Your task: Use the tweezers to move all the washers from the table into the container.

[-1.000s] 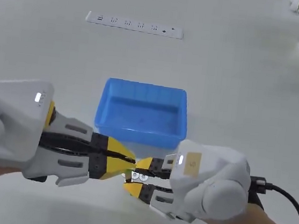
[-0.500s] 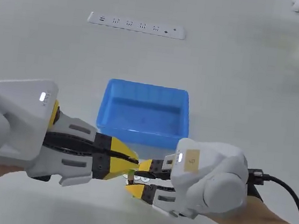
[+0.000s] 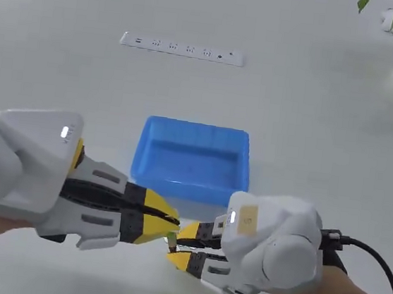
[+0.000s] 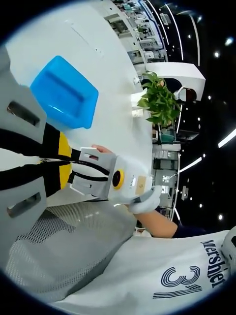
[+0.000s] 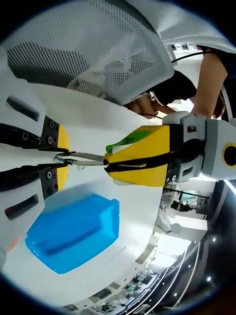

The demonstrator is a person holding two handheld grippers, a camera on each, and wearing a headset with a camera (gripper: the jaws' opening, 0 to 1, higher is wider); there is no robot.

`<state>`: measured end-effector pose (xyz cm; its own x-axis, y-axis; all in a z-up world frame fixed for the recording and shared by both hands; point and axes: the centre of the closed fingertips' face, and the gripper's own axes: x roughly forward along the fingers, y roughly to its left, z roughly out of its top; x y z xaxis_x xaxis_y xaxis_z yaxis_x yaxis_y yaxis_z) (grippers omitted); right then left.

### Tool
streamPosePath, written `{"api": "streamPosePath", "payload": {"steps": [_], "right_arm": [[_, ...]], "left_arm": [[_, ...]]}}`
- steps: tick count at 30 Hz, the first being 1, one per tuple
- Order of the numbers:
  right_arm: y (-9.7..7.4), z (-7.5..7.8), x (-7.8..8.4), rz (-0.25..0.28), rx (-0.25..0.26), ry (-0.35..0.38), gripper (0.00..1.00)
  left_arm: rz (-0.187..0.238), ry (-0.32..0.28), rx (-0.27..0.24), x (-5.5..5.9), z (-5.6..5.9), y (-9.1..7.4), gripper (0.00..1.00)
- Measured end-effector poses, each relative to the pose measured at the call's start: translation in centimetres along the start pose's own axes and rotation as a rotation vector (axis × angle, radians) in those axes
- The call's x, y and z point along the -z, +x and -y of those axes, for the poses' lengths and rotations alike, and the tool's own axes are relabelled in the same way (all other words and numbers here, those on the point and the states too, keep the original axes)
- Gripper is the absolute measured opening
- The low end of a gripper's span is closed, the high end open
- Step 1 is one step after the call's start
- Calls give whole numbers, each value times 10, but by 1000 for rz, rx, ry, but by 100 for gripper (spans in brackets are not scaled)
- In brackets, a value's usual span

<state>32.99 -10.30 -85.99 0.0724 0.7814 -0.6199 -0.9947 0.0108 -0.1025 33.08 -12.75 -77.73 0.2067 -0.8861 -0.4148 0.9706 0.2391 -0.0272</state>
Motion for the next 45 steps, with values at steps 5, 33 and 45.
{"api": "streamPosePath", "payload": {"steps": [5, 33, 45], "right_arm": [[-9, 5, -11, 15, 24, -10, 10], [-39, 109, -59, 58, 222, -115, 10], [-7, 136, -19, -14, 163, -30, 10]], "left_arm": [[-3, 55, -11, -12, 1, -5, 5], [12, 295, -58, -79, -76, -22, 5], [-54, 212, -5, -38, -115, 6, 5]]}}
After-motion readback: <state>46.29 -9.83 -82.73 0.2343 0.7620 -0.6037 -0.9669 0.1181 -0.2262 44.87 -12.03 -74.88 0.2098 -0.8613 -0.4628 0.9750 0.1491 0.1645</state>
